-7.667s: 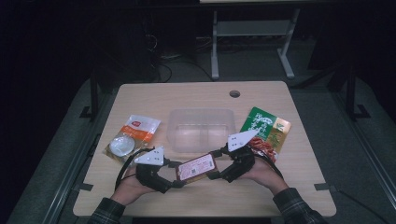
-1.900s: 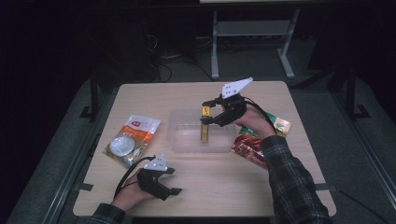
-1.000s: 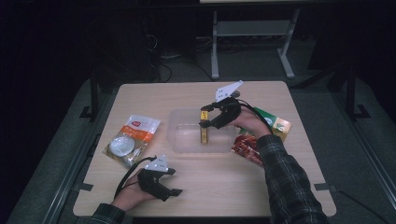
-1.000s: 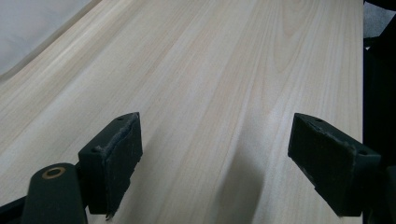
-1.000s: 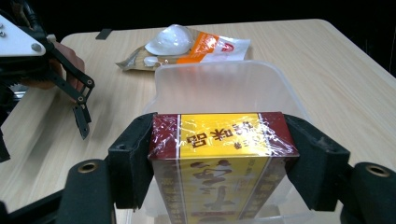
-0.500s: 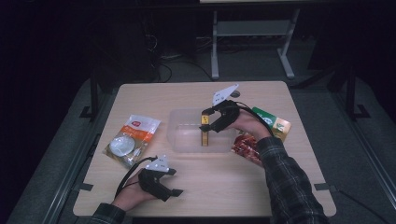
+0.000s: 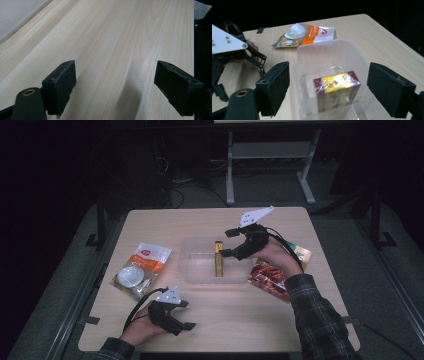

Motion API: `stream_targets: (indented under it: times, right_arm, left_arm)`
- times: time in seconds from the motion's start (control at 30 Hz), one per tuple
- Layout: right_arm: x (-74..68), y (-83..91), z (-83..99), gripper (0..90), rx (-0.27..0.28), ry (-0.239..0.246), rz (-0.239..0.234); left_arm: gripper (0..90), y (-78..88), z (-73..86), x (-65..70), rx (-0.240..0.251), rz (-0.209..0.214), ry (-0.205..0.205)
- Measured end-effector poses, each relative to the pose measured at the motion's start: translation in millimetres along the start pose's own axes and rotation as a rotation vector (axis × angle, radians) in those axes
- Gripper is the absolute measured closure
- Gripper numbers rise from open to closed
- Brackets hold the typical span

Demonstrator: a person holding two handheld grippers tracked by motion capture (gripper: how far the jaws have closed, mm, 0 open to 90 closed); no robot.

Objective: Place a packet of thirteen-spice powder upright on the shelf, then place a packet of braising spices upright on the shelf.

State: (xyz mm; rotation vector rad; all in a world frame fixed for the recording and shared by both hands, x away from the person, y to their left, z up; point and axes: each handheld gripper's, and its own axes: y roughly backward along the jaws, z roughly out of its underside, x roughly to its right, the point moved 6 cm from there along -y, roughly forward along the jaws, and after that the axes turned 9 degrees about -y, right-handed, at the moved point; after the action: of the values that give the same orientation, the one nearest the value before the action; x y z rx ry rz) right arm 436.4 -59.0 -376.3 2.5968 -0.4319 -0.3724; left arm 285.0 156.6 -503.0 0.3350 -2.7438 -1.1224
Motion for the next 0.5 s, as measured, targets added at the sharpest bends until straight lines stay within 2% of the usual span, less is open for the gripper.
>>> stream_targets:
  times: [0.03,0.1,0.2,0.23,0.27,0.3,0.5]
  right_arm:
    - [-5.1,3.7,2.0,17.1,-0.011,-0.011,0.021]
    - [-7.4,5.0,2.5,17.1,-0.003,-0.012,0.026]
    - [-13.7,7.9,7.0,16.8,-0.012,-0.048,0.047]
    - [-15.2,8.1,9.9,16.9,-0.030,-0.057,0.068]
    - [-16.5,8.5,13.7,17.5,-0.026,-0.041,0.101]
    - [-19.6,9.2,20.6,17.7,-0.027,-0.055,0.106]
    - [-30.1,12.8,35.8,17.5,-0.016,-0.084,0.124]
  left_arm:
    - [17.3,0.1,-0.1,0.2,0.002,-0.001,0.001]
    - [17.3,0.3,-0.1,0.2,0.000,-0.001,-0.001]
    - [17.3,0.6,0.0,0.5,-0.005,-0.002,-0.004]
    - [17.2,0.6,0.1,0.6,-0.005,-0.002,-0.002]
    - [17.3,0.6,0.0,-0.2,-0.004,-0.004,-0.010]
    - [17.3,1.3,0.4,-0.9,-0.009,-0.006,-0.017]
    - [16.9,2.7,0.3,-3.1,-0.003,-0.017,-0.007]
